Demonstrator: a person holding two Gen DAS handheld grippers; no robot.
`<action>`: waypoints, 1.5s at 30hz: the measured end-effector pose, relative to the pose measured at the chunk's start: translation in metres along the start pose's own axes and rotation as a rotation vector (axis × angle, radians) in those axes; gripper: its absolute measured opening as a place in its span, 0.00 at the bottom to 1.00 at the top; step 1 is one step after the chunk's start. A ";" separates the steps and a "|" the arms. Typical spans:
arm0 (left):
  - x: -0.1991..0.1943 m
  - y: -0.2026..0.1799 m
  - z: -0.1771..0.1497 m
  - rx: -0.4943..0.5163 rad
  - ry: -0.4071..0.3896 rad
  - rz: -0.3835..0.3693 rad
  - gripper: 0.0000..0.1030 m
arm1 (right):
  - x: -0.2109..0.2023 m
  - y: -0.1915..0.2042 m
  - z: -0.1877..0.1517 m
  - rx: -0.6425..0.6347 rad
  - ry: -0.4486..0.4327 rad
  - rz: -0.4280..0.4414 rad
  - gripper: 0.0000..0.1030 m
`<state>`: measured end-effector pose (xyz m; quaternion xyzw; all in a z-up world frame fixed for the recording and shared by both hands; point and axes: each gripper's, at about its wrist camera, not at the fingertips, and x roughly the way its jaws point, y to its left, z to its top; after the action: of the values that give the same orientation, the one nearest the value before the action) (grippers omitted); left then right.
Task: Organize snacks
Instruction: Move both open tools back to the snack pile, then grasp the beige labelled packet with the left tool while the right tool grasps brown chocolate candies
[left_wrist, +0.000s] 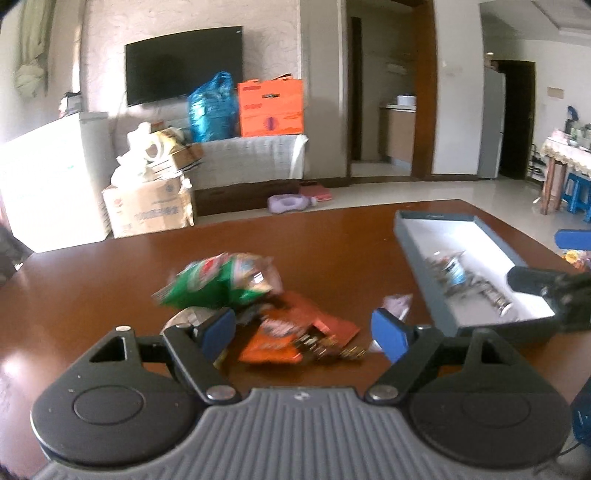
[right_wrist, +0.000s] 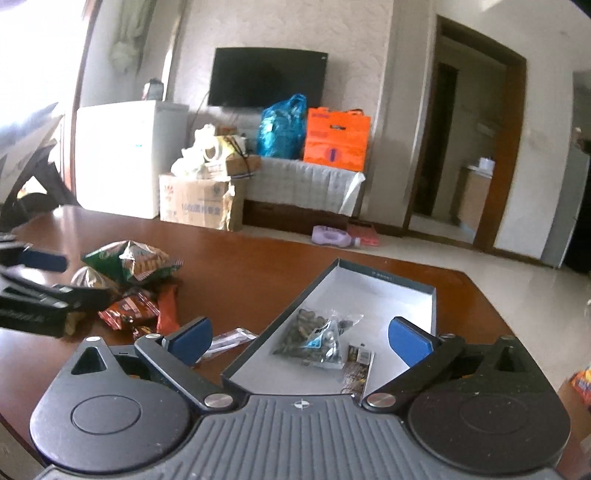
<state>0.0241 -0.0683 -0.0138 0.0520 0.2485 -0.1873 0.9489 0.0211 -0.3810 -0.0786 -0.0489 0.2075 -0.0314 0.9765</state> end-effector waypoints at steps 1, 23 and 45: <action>-0.004 0.005 -0.003 -0.001 0.004 0.004 0.80 | -0.002 0.001 -0.001 0.014 0.003 -0.002 1.00; 0.032 0.069 -0.053 0.059 0.073 0.037 0.80 | 0.066 0.107 -0.018 -0.260 0.108 0.233 0.50; 0.088 0.084 -0.052 0.004 0.115 -0.082 0.53 | 0.110 0.128 -0.020 -0.297 0.136 0.366 0.42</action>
<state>0.1037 -0.0097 -0.1018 0.0544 0.3042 -0.2233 0.9245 0.1185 -0.2641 -0.1548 -0.1511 0.2803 0.1737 0.9319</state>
